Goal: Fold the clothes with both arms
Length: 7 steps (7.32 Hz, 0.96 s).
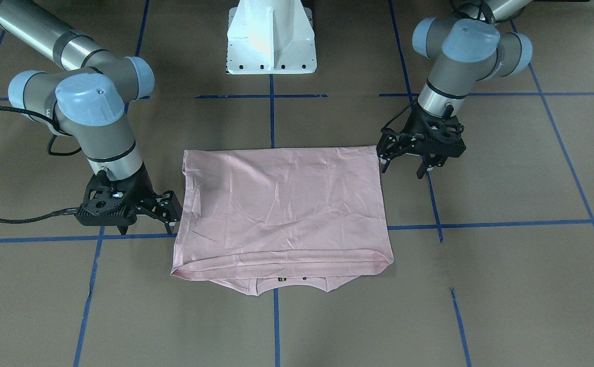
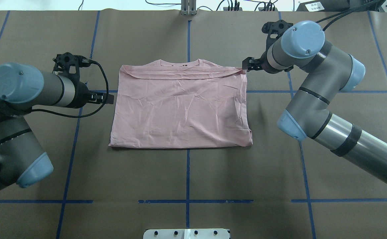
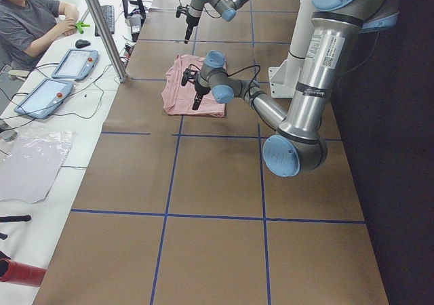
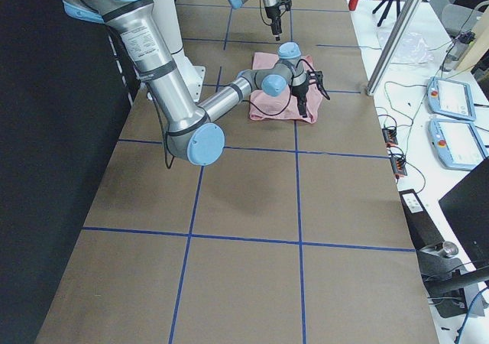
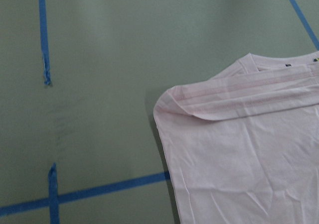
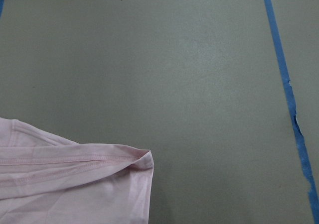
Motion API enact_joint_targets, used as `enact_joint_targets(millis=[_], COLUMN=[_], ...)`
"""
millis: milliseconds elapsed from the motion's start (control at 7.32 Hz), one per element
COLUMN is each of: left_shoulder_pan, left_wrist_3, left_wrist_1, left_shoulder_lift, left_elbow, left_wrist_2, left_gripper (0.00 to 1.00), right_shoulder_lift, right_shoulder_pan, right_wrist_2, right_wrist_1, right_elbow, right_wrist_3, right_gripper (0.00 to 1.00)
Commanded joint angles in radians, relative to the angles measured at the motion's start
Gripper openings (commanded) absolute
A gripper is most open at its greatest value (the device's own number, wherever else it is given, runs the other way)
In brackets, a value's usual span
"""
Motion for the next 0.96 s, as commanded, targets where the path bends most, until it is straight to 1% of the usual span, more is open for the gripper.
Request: enact_joint_targets(millis=[0,820], left_shoulder_pan=[0.120,0.181], left_wrist_3=[-0.130,-0.129], left_wrist_1=[0.002,0.006], left_shoulder_lift=[0.017,0.026], left_elbow=[-0.007,0.023], left_wrist_2=[0.065,0.070], left_gripper=[0.60,0.59], right_shoulder_lift=[-0.005,-0.007], right_shoulder_pan=[0.003,0.003], right_wrist_2=[0.002,-0.002], right_wrist_1=[0.000,0.000], right_elbow=[0.008,0.005], right_wrist_3=[-0.002,-0.002], right_gripper=[1.00,1.00])
